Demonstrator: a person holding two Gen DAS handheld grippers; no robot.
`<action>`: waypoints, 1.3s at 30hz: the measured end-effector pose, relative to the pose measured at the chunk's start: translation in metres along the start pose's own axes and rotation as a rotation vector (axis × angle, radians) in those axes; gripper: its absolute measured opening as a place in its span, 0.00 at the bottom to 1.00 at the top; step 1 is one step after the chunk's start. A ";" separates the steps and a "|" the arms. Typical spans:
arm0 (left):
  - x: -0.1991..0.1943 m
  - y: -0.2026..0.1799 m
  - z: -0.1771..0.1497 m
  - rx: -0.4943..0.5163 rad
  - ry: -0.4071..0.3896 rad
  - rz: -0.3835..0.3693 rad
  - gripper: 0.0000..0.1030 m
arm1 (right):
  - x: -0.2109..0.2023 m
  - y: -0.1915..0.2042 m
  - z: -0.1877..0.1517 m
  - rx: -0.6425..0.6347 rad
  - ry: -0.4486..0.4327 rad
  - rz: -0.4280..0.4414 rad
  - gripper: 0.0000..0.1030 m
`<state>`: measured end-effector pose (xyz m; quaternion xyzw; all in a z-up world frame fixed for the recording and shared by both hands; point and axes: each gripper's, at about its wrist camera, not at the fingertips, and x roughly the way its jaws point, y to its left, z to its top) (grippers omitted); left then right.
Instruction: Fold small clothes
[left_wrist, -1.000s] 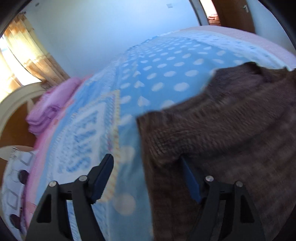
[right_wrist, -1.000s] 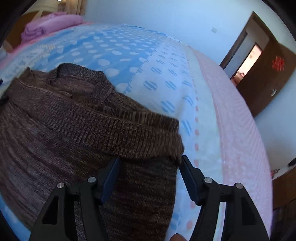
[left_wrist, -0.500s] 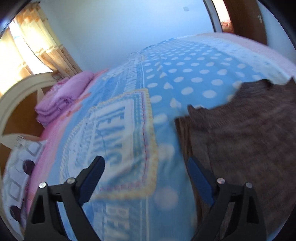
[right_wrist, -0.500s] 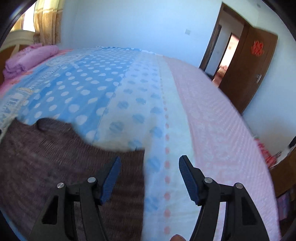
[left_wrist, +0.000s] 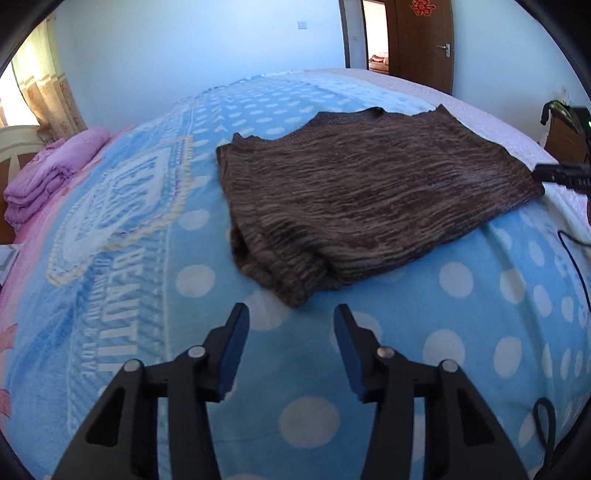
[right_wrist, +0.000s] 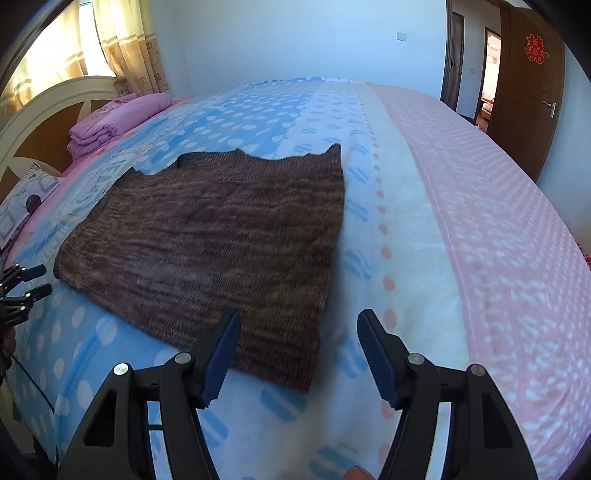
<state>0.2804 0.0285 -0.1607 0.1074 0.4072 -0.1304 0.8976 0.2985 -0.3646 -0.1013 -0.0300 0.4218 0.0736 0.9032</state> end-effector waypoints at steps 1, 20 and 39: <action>0.002 0.001 0.002 -0.013 -0.004 0.002 0.49 | 0.000 0.001 -0.002 0.002 -0.003 -0.002 0.64; -0.016 0.022 -0.008 0.102 -0.016 -0.063 0.06 | -0.007 0.003 -0.014 0.011 -0.047 -0.012 0.64; -0.036 0.044 0.007 -0.001 -0.080 0.035 0.36 | -0.029 0.008 -0.009 -0.003 -0.078 -0.006 0.64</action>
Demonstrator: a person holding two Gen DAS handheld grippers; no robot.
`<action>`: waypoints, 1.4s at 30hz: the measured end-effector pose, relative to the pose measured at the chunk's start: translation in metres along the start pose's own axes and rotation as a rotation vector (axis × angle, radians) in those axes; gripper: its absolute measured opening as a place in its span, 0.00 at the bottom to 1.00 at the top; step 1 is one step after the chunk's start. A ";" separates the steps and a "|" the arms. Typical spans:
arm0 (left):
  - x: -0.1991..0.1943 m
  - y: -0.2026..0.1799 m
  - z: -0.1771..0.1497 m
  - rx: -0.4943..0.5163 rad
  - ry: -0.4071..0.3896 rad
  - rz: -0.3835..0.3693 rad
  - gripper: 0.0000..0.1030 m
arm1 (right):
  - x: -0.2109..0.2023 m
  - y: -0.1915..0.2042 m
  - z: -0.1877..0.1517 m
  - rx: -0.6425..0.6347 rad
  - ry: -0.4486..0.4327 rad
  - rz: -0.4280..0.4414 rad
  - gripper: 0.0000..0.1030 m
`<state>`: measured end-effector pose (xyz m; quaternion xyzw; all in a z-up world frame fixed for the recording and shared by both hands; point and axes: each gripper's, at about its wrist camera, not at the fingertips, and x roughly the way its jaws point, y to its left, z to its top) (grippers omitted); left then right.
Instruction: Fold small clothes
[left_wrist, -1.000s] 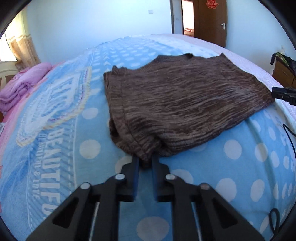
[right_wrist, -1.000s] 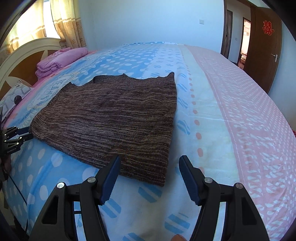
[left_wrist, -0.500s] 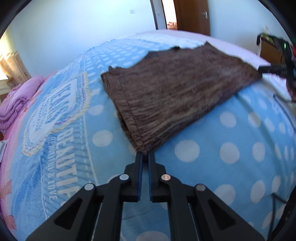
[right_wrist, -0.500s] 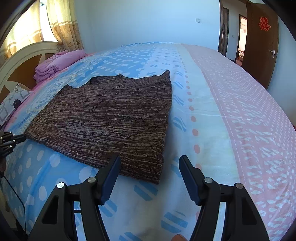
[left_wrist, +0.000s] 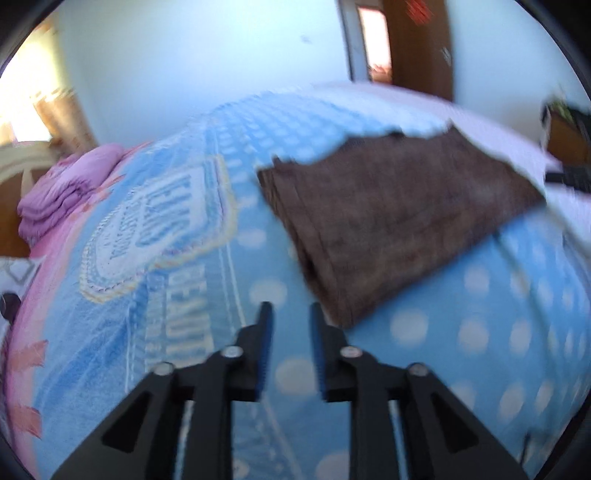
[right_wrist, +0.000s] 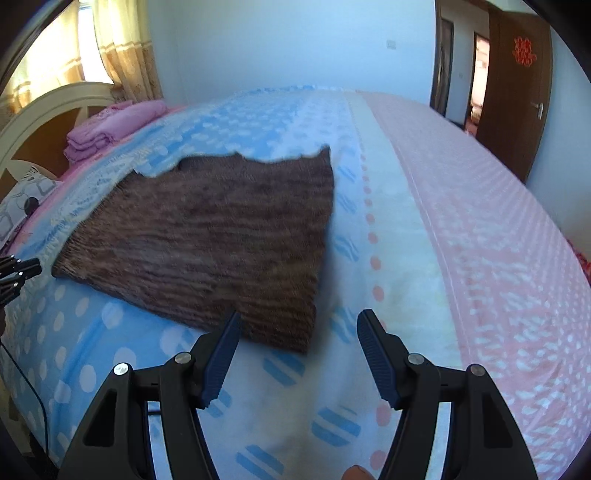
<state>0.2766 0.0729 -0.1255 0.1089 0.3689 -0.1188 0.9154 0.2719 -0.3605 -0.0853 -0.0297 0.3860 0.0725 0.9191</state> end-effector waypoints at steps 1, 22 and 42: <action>0.002 -0.002 0.004 -0.014 -0.007 -0.001 0.42 | 0.000 0.004 0.004 -0.007 -0.008 0.015 0.64; 0.058 -0.026 0.001 -0.136 0.115 -0.004 0.73 | 0.030 -0.010 -0.022 0.073 0.090 0.060 0.05; 0.060 -0.020 -0.006 -0.174 0.130 0.055 0.93 | 0.061 0.091 0.049 -0.092 0.037 0.099 0.44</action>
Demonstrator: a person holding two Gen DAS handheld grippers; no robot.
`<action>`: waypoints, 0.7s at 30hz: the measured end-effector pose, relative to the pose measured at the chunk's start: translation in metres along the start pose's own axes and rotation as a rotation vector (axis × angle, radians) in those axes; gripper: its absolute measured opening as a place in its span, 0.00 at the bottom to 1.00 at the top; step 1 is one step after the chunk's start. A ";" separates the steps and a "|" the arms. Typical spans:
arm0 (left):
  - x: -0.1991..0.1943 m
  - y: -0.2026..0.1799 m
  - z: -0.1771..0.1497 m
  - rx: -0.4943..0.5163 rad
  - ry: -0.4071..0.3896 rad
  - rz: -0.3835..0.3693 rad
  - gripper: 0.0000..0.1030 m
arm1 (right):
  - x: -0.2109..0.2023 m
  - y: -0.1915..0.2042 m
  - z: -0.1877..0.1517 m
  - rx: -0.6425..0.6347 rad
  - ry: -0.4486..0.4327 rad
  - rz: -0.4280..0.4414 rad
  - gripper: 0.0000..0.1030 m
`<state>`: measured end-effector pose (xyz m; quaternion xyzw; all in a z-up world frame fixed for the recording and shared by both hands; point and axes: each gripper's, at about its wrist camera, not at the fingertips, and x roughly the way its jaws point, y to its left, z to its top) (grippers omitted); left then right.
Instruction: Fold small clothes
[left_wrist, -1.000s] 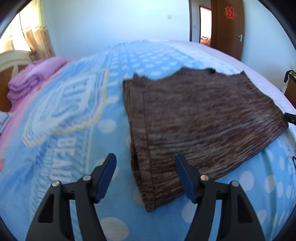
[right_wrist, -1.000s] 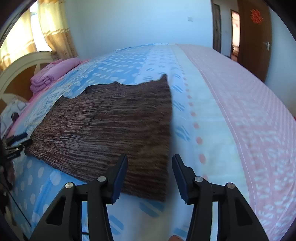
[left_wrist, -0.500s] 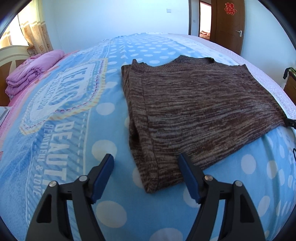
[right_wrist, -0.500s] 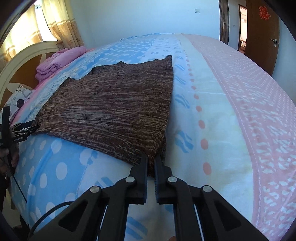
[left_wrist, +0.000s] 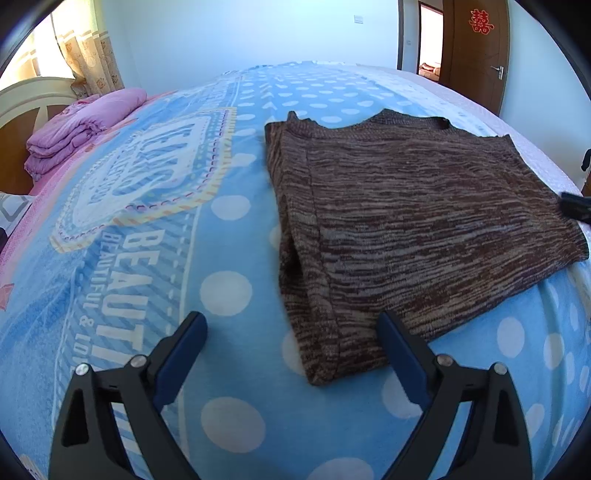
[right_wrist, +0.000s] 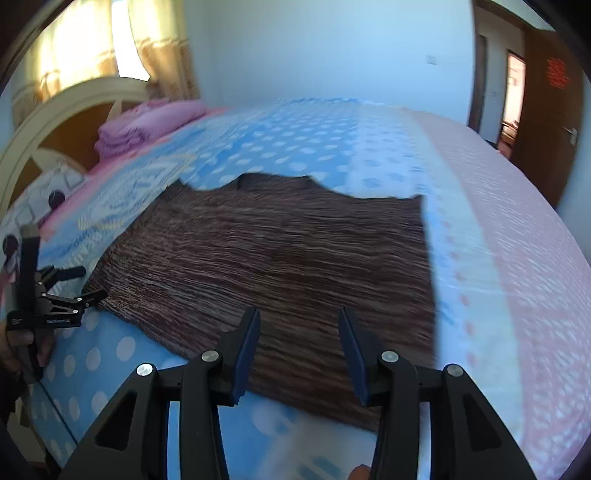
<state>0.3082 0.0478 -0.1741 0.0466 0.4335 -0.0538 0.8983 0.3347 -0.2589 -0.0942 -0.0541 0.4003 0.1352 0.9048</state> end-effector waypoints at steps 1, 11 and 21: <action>0.000 0.000 0.000 0.000 0.000 -0.001 0.93 | 0.012 0.009 0.003 -0.012 0.012 0.008 0.44; -0.004 0.001 -0.008 0.000 -0.001 0.003 0.94 | 0.035 0.047 -0.031 -0.088 0.037 -0.104 0.44; -0.011 0.000 -0.022 0.038 0.000 0.015 1.00 | 0.031 0.044 -0.037 -0.091 0.029 -0.100 0.44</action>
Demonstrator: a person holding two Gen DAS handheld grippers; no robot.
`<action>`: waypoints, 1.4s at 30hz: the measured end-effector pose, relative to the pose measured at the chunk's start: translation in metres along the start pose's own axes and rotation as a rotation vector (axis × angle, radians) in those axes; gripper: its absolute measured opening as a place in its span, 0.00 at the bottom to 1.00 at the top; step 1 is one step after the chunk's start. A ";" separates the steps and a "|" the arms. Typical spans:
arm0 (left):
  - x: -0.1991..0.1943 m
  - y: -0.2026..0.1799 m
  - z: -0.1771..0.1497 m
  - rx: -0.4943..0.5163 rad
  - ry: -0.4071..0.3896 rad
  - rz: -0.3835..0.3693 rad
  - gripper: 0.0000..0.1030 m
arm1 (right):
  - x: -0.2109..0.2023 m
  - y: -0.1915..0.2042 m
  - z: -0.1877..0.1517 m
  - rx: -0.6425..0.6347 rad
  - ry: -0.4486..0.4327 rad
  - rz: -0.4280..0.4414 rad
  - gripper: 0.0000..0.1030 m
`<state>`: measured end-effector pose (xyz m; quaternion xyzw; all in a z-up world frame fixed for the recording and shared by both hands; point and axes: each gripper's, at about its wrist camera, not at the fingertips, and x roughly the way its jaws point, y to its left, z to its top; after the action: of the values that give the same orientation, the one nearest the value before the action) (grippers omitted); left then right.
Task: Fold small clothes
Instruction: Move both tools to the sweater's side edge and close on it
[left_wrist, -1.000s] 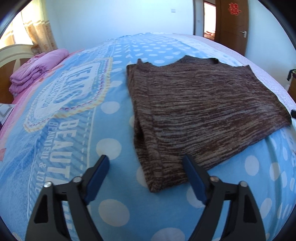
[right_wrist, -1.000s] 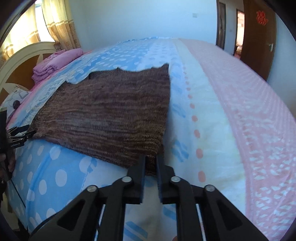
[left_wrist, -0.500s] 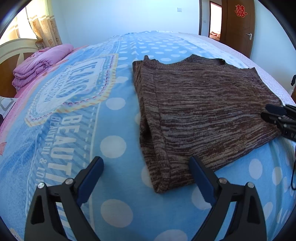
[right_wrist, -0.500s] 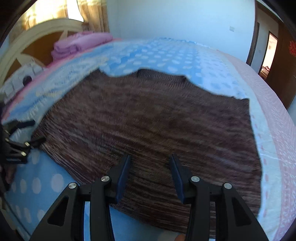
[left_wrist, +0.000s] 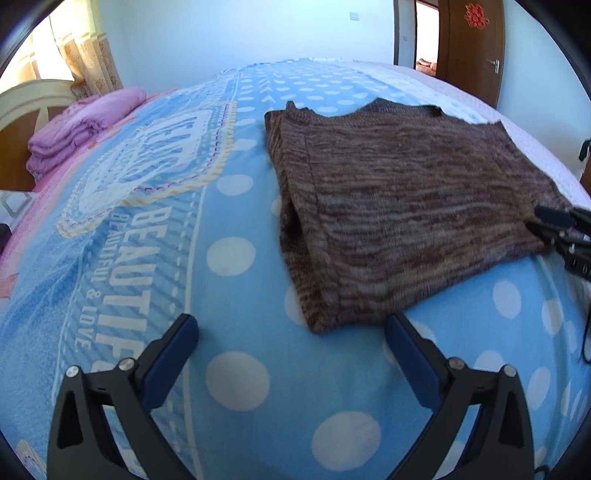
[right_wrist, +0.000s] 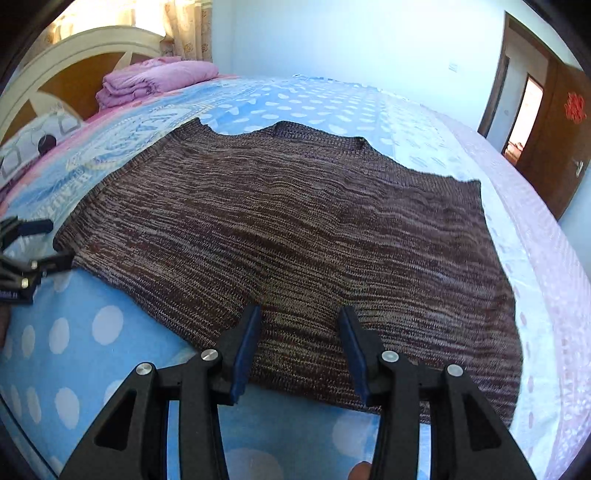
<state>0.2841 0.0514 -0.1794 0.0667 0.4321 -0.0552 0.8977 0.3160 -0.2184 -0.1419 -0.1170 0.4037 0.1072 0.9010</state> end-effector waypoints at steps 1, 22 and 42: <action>-0.002 0.000 0.000 0.002 -0.003 0.003 1.00 | 0.000 0.000 0.001 0.002 0.001 0.001 0.44; -0.015 0.069 0.013 -0.197 -0.061 -0.001 1.00 | 0.013 0.102 0.029 -0.171 0.030 0.127 0.47; 0.042 0.086 0.097 -0.180 -0.040 -0.198 1.00 | 0.005 0.211 0.031 -0.483 -0.100 0.105 0.47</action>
<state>0.3979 0.1181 -0.1462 -0.0582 0.4218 -0.1059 0.8986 0.2807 -0.0088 -0.1517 -0.3021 0.3268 0.2527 0.8591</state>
